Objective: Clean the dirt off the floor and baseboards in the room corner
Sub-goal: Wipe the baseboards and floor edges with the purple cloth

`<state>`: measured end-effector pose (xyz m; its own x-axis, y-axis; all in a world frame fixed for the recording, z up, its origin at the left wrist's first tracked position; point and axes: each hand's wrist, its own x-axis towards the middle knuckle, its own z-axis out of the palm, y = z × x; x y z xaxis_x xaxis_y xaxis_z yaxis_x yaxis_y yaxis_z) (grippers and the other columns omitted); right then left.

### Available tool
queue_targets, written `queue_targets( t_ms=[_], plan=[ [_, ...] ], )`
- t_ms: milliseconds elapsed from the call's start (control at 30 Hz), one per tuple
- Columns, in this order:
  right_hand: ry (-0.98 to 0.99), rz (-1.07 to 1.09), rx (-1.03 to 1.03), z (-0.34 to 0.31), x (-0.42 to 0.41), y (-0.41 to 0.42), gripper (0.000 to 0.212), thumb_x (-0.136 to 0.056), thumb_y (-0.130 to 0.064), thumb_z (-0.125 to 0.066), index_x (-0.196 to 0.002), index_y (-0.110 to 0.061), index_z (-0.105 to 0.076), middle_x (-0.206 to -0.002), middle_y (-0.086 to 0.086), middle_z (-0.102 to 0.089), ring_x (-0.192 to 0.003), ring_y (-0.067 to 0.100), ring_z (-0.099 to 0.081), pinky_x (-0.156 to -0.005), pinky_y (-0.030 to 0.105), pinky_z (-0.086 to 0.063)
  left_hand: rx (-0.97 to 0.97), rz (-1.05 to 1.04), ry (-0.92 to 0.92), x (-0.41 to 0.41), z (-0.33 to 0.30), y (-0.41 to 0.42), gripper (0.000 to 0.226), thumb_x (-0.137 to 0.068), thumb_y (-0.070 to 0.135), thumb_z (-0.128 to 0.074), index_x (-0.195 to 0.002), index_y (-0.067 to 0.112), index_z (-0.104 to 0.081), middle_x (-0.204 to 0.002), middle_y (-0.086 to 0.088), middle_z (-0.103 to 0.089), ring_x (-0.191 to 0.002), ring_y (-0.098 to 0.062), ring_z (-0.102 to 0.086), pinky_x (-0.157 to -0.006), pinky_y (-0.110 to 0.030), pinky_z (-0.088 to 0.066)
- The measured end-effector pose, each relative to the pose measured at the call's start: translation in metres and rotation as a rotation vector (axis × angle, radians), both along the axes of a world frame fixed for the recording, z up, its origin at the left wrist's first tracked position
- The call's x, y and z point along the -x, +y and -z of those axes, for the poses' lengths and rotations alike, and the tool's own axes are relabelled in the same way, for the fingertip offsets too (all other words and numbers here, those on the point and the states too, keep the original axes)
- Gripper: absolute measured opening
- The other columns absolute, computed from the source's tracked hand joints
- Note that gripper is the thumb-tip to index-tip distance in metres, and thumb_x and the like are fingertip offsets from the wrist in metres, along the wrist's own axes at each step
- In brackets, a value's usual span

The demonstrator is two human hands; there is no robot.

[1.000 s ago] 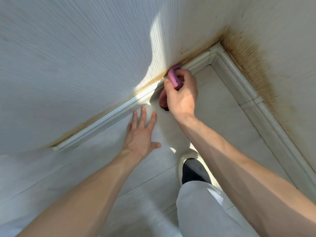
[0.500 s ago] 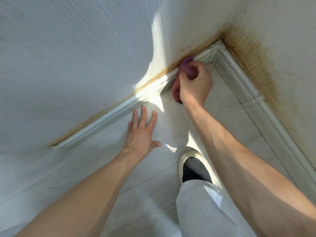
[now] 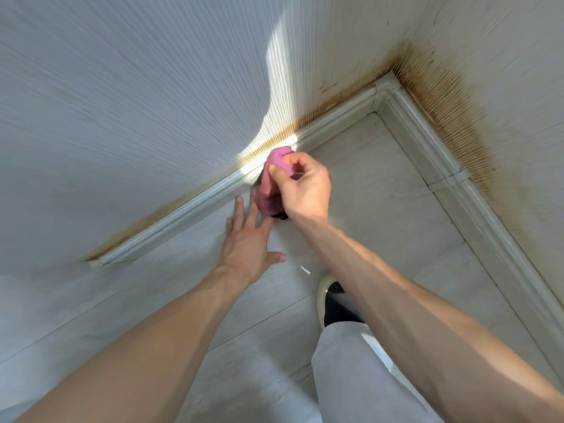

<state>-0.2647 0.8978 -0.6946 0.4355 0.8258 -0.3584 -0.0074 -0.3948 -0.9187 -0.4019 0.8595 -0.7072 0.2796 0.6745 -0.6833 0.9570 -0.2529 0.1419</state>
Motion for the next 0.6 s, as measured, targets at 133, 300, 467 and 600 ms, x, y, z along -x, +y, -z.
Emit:
queue_targets(
  t_ms=[133,300,467,600],
  plan=[
    [-0.002,0.177,0.099,0.003,-0.045,0.022,0.008,-0.076,-0.018,-0.082,-0.078,-0.02,-0.074,-0.07,-0.009,-0.071,-0.068,0.011,-0.067,-0.073,0.035,-0.06,-0.002,-0.002,-0.01,0.0,0.0,-0.001,0.109,-0.09,0.056,-0.069,-0.163,0.033,0.009,-0.162,-0.003,0.04,-0.151,-0.034,0.033,-0.128,-0.055,0.0],
    [-0.041,0.213,0.104,-0.01,-0.037,0.023,0.006,-0.079,-0.016,-0.075,-0.081,-0.018,-0.07,-0.072,-0.007,-0.068,-0.071,0.013,-0.066,-0.075,0.035,-0.058,0.014,-0.016,-0.005,-0.002,-0.001,-0.002,0.111,-0.091,0.055,-0.07,-0.162,0.034,0.013,-0.162,-0.003,0.041,-0.151,-0.034,0.033,-0.127,-0.056,-0.001],
    [-0.124,0.054,0.016,-0.009,-0.034,0.008,0.006,-0.081,-0.015,-0.074,-0.087,-0.016,-0.074,-0.074,-0.01,-0.067,-0.069,0.006,-0.06,-0.07,0.025,-0.051,0.032,-0.012,0.004,0.0,0.0,-0.001,0.112,-0.091,0.056,-0.069,-0.161,0.036,0.016,-0.16,-0.002,0.043,-0.149,-0.033,0.036,-0.127,-0.055,0.001],
    [-0.516,0.199,-0.06,-0.012,-0.099,0.029,0.015,-0.085,-0.02,-0.068,-0.095,-0.015,-0.077,-0.084,-0.004,-0.069,-0.076,0.012,-0.059,-0.07,0.019,-0.048,0.009,0.011,0.027,-0.001,-0.001,-0.001,0.117,-0.091,0.058,-0.067,-0.157,0.036,0.026,-0.16,-0.003,0.043,-0.15,-0.034,0.035,-0.127,-0.054,0.001]
  ],
)
